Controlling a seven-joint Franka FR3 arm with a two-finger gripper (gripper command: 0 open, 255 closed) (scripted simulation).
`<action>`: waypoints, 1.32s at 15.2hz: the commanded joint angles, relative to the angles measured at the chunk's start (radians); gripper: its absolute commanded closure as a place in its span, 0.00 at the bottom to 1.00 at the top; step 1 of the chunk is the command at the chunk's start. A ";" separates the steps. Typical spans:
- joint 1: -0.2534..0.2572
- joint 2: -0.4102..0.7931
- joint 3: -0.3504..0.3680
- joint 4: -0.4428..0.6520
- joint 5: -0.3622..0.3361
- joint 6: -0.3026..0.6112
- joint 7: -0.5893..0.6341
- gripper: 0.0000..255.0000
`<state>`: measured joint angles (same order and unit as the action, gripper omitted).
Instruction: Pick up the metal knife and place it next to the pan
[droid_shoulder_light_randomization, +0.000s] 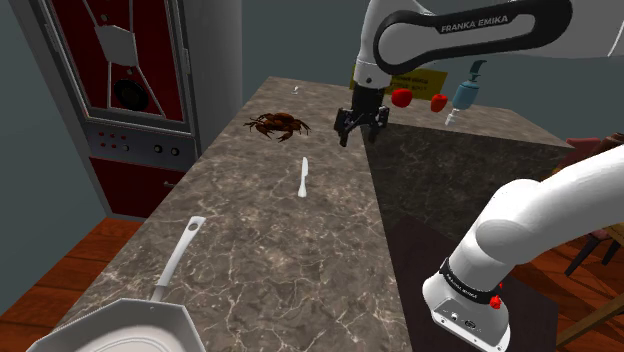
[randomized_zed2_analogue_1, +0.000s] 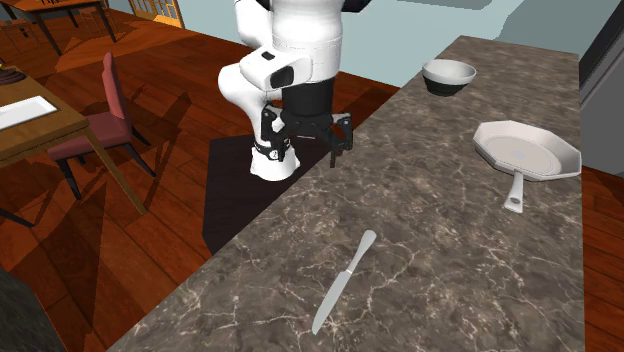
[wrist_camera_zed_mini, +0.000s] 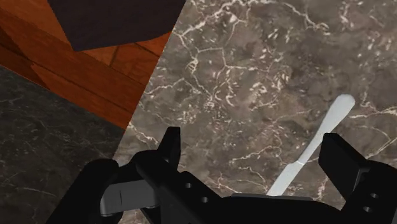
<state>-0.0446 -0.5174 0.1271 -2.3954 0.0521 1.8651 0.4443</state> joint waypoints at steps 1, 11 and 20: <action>-0.010 0.078 0.028 0.014 0.007 0.066 0.076 0.00; -0.051 0.468 0.110 0.190 -0.045 0.277 0.437 0.00; -0.049 0.611 0.109 0.218 -0.086 0.388 0.535 0.00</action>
<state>-0.0948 0.0840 0.2362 -2.1732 -0.0306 2.2391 0.9754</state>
